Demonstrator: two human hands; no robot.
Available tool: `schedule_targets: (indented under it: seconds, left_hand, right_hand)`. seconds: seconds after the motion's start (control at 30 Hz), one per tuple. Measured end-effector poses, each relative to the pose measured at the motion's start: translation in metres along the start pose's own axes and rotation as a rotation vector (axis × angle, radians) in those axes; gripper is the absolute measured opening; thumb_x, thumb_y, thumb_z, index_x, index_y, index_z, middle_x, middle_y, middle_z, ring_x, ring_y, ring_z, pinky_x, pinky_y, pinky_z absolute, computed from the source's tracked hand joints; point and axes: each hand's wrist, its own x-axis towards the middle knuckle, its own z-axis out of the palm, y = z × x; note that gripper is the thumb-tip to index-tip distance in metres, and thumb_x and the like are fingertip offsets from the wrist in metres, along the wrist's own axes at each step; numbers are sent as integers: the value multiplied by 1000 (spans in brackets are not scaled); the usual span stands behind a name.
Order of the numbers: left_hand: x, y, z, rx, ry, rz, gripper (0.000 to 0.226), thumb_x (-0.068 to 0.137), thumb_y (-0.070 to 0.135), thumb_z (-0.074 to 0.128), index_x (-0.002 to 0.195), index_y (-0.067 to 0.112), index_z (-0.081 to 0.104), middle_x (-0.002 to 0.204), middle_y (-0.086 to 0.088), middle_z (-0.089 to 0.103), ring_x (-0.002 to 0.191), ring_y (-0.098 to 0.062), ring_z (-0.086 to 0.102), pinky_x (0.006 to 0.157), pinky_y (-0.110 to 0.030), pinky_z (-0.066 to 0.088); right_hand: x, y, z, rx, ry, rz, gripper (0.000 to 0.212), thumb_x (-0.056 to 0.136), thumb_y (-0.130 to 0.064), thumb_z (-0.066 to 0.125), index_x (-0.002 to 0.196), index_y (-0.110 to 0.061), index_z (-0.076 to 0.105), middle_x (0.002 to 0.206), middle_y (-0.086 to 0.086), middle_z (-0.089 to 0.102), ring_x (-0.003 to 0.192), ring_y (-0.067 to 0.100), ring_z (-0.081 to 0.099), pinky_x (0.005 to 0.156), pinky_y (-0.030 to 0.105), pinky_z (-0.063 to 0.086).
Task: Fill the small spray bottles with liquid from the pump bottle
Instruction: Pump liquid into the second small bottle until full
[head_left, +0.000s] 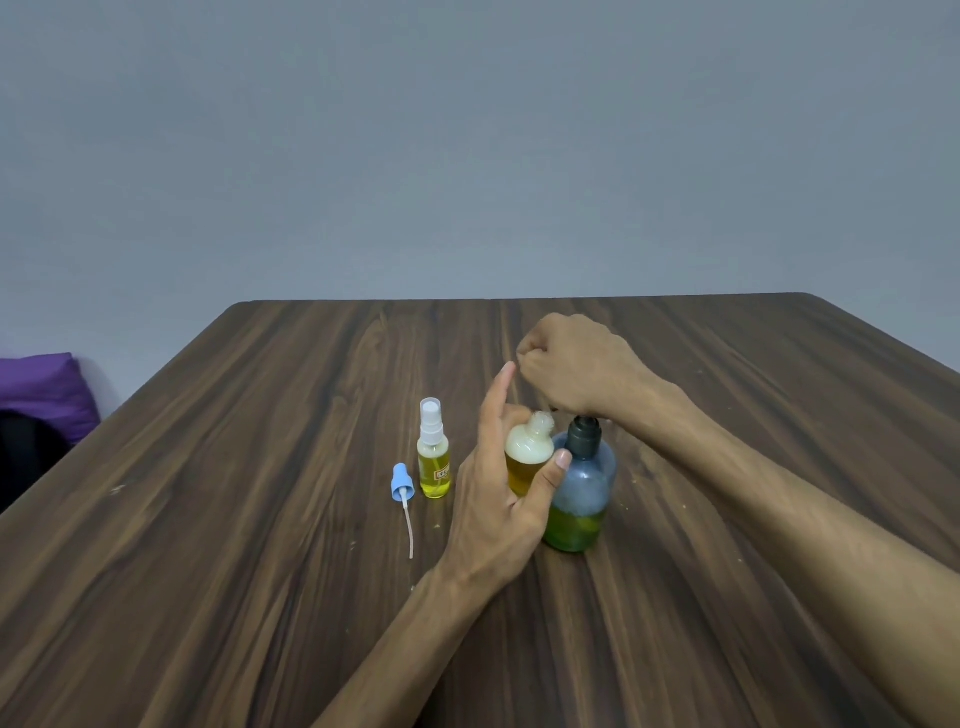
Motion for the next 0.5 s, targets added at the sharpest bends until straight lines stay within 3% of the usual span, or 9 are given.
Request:
schedule_targets:
  seconds: [0.07, 0.17, 0.23, 0.33, 0.43, 0.5]
  left_hand:
    - [0, 1, 0, -5, -3, 1, 83, 99, 16, 70, 167, 16, 22, 105, 23, 64, 102, -11, 69, 95, -19, 52]
    - [0, 3, 1, -34, -15, -23, 83, 99, 15, 70, 166, 15, 22, 107, 24, 65, 105, -10, 70, 97, -18, 52]
    - [0, 1, 0, -13, 0, -10, 82, 98, 14, 70, 166, 16, 23, 107, 26, 64, 105, -9, 69, 97, -16, 50]
    - [1, 1, 1, 1, -2, 5, 82, 98, 16, 71, 165, 20, 24, 106, 24, 64, 103, -12, 69, 97, -17, 50]
    - [0, 1, 1, -31, -8, -19, 82, 98, 16, 70, 166, 19, 23, 107, 23, 66, 105, -12, 70, 98, -17, 50]
    - [0, 1, 1, -30, -5, -20, 81, 98, 17, 70, 165, 21, 24, 108, 23, 67, 108, -12, 70, 99, -17, 50]
  right_hand:
    - [-2, -1, 1, 14, 1, 12, 35, 94, -18, 46, 61, -14, 56, 57, -6, 54, 56, 16, 48, 54, 30, 33]
    - [-2, -2, 3, -37, -31, 17, 32, 94, -22, 47, 86, -14, 76, 80, 0, 73, 68, 16, 60, 54, 29, 34]
    - [-1, -1, 1, -36, -6, -7, 32, 93, -20, 47, 73, -12, 70, 70, -1, 69, 65, 17, 60, 55, 30, 37]
    - [-1, 0, -3, 11, 26, -2, 37, 94, -17, 46, 56, -16, 50, 54, -5, 50, 53, 15, 48, 55, 31, 37]
    - [-3, -2, 3, -46, -13, 18, 31, 93, -20, 46, 74, -16, 70, 68, -5, 63, 61, 12, 53, 54, 30, 33]
    - [-3, -2, 3, -31, -28, 23, 30, 94, -21, 47, 76, -16, 71, 72, -4, 66, 63, 11, 53, 54, 29, 34]
